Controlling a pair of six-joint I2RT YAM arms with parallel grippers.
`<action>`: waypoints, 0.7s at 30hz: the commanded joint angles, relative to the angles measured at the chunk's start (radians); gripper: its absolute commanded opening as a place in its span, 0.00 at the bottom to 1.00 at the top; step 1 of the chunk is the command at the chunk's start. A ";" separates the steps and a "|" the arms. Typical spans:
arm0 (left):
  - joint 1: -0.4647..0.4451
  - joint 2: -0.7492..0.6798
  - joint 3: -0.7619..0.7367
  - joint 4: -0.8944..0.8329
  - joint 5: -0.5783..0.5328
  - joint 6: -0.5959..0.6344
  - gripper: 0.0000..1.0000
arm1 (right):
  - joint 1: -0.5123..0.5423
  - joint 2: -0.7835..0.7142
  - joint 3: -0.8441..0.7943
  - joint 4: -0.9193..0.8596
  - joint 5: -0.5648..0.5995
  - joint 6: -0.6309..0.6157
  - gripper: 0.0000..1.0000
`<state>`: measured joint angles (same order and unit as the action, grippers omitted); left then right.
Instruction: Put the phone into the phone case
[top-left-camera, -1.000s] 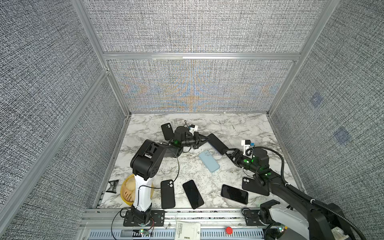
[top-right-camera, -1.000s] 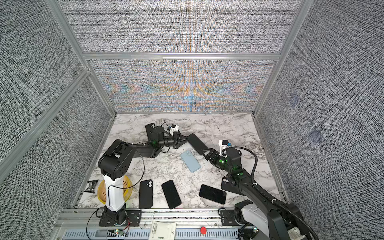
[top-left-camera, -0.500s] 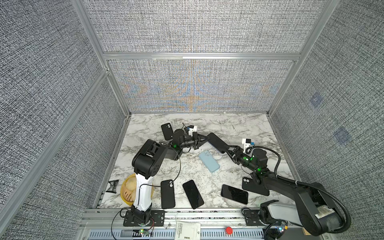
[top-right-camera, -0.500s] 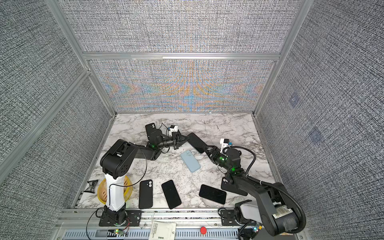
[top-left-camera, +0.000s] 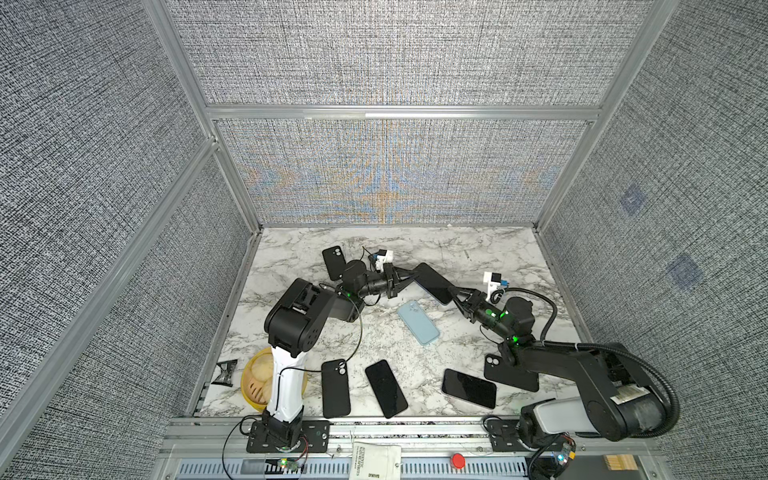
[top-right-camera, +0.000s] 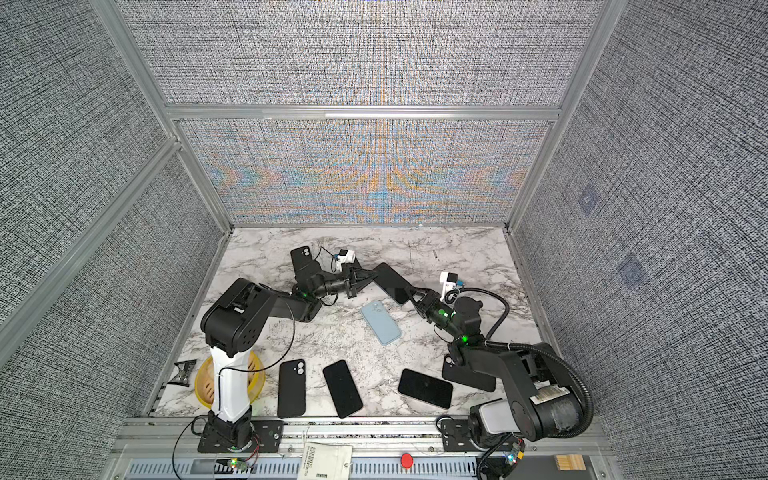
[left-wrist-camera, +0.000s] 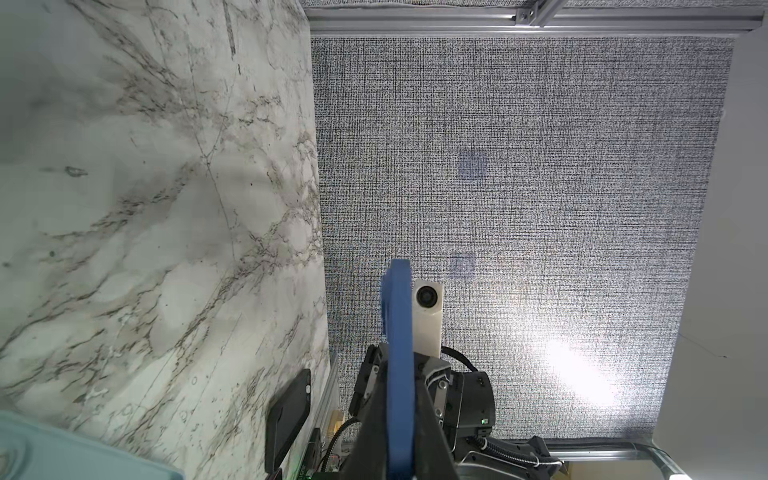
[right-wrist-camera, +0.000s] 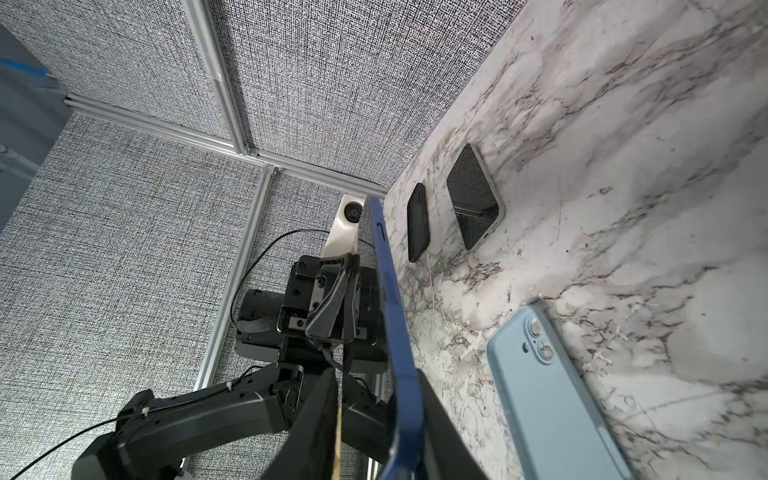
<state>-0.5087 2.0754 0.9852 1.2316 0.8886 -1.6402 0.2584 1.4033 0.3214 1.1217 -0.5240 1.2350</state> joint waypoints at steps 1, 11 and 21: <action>-0.001 0.004 -0.002 0.098 -0.013 -0.026 0.00 | 0.000 -0.018 0.008 0.032 0.004 -0.006 0.28; -0.002 -0.004 -0.021 0.103 -0.035 -0.005 0.00 | 0.019 -0.012 0.005 0.049 -0.013 0.016 0.34; 0.001 -0.002 -0.023 0.114 -0.042 -0.004 0.00 | 0.019 -0.055 -0.052 0.036 -0.018 0.022 0.39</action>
<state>-0.5087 2.0800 0.9627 1.2850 0.8574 -1.6497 0.2764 1.3643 0.2737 1.1358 -0.5358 1.2583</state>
